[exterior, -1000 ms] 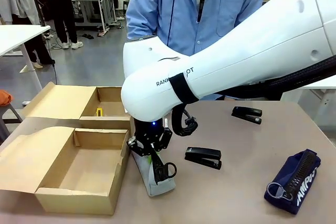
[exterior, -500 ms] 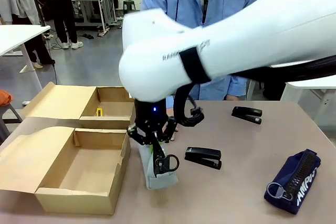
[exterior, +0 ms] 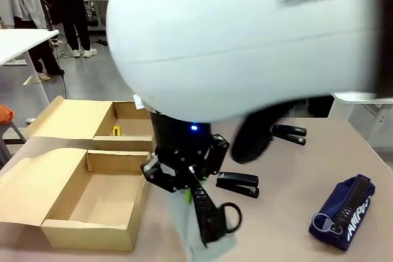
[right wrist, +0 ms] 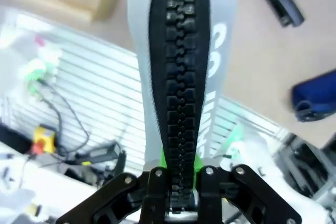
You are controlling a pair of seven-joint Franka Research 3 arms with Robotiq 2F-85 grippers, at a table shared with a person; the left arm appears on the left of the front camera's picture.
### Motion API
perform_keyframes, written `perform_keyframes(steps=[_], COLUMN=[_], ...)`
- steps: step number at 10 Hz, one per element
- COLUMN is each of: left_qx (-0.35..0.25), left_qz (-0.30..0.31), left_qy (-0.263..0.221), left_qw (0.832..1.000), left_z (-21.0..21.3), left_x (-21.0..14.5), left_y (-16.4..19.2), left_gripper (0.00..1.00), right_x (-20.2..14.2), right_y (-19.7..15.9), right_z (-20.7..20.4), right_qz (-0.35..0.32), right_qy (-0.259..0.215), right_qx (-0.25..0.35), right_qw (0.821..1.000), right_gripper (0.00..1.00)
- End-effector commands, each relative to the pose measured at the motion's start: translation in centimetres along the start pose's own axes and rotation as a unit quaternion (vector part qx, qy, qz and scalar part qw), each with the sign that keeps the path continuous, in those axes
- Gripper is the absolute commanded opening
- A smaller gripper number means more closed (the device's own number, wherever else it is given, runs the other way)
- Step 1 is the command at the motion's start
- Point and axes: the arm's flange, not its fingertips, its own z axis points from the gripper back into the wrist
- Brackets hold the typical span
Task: Place items inside the box.
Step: Pick up a Pencil pouch or Stapler and place it inside the Mailer Box closest to the robot.
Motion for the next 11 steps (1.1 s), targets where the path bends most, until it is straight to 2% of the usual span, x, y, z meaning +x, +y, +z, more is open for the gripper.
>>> perform_keyframes(steps=[1, 2, 3, 5, 7, 9, 11], left_qx=[-0.008, -0.008, -0.008, -0.008, -0.008, -0.008, -0.008], left_qz=[-0.009, -0.009, -0.009, -0.009, -0.009, -0.009, -0.009], left_qy=[-0.005, -0.005, -0.005, -0.005, -0.005, -0.005, -0.005], left_qw=[1.000, 1.000, 1.000, 1.000, 1.000, 1.000, 1.000], left_z=[-0.1, -0.1, -0.1, -0.1, -0.1, -0.1, -0.1], left_x=[0.0, 0.0, 0.0, 0.0, 0.0, 0.0, 0.0], left_y=[0.0, 0.0, 0.0, 0.0, 0.0, 0.0, 0.0], left_gripper=[1.00, 1.00, 1.00, 1.00, 1.00, 1.00, 1.00], right_x=[3.0, 3.0, -1.1, 0.4, -0.1, 0.1, 2.6], right_y=[0.2, 0.2, -0.4, -0.5, -2.5, -2.9, -1.0], right_z=[-1.4, -1.4, 0.5, 0.0, -0.2, -0.2, -0.6], right_qz=[-0.031, -0.031, -0.001, -0.072, -0.204, -0.213, -0.194], right_qy=[0.016, 0.016, -0.008, 0.029, 0.054, 0.036, 0.009], right_qx=[-0.013, -0.013, -0.004, -0.002, 0.022, 0.045, 0.074], right_qw=[0.999, 0.999, 1.000, 0.997, 0.977, 0.975, 0.978], right_gripper=[0.00, 0.00, 0.11, 0.11, 0.11, 0.11, 0.11])
